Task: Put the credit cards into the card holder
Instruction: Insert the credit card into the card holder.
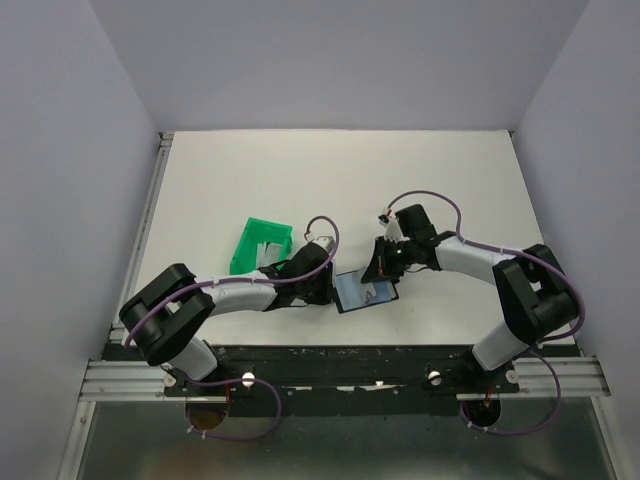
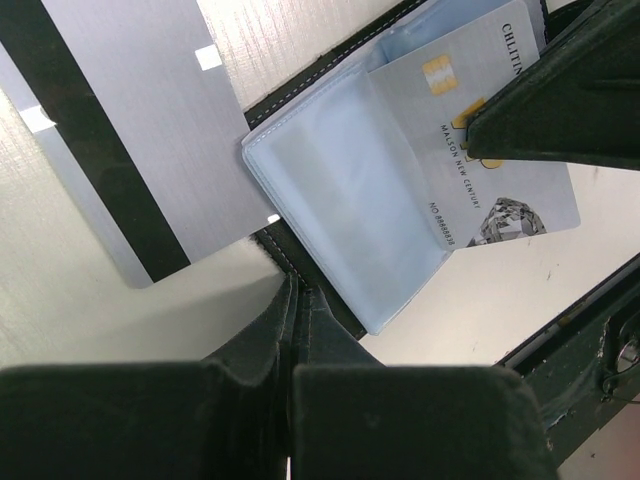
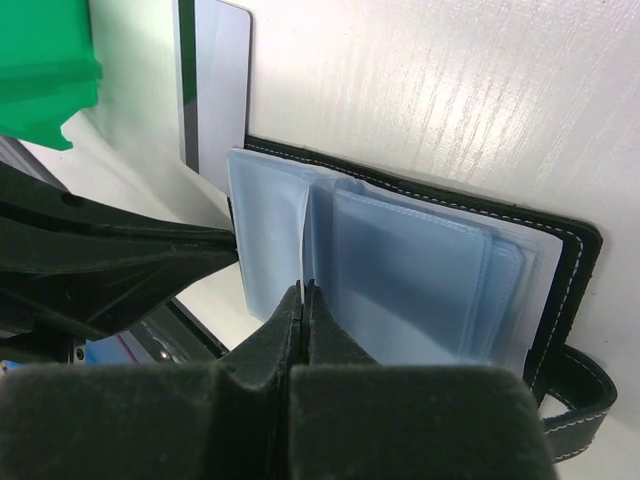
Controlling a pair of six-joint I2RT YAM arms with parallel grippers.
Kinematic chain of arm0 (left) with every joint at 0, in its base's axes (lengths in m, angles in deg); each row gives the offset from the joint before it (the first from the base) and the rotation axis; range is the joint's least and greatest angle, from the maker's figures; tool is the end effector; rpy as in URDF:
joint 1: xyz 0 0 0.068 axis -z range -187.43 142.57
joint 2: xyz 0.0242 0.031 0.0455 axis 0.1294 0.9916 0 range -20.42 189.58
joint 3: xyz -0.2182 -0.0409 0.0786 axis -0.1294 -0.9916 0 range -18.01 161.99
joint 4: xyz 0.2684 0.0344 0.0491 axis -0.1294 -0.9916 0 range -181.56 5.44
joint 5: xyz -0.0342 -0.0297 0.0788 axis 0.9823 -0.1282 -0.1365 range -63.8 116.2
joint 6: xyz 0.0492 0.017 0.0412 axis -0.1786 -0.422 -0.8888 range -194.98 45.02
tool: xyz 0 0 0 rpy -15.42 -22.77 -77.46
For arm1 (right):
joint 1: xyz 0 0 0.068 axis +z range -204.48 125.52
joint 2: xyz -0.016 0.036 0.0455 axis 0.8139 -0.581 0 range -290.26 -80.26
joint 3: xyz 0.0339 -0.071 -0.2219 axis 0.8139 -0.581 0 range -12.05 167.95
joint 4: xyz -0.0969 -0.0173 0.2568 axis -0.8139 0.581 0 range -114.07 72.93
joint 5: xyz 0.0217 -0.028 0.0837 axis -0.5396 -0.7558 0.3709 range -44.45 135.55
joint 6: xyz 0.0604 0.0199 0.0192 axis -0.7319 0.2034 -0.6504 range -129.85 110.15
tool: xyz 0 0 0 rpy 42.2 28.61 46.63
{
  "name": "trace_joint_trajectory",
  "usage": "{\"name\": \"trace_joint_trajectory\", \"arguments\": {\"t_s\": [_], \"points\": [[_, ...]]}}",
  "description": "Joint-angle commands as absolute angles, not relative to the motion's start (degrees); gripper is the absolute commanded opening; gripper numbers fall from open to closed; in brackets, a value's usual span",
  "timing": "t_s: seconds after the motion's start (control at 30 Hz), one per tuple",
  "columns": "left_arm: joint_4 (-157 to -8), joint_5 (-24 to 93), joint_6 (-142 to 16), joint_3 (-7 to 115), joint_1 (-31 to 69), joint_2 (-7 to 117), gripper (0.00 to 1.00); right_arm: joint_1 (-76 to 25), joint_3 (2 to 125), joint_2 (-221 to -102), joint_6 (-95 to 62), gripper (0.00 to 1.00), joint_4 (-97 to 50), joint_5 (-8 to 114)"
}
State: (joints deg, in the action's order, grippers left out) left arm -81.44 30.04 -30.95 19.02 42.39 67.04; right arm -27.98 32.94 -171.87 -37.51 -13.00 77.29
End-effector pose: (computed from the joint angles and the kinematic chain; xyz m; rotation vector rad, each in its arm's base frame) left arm 0.1956 -0.2370 0.0839 0.1634 2.5619 -0.7916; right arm 0.2665 0.1638 0.0908 -0.1952 2.7041 1.0401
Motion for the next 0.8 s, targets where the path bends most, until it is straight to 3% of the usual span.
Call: {"name": "trace_joint_trajectory", "arguments": {"t_s": [0.0,0.77], "points": [[-84.82,30.25,-32.26,18.81,41.96,69.06,0.00,-28.20,31.55,-173.16,-39.91,0.01,-16.60,81.05],[-83.68,30.86,-32.44,19.52,41.70,69.41,0.00,-28.20,38.23,-174.83,-29.62,0.01,-3.24,71.38]]}}
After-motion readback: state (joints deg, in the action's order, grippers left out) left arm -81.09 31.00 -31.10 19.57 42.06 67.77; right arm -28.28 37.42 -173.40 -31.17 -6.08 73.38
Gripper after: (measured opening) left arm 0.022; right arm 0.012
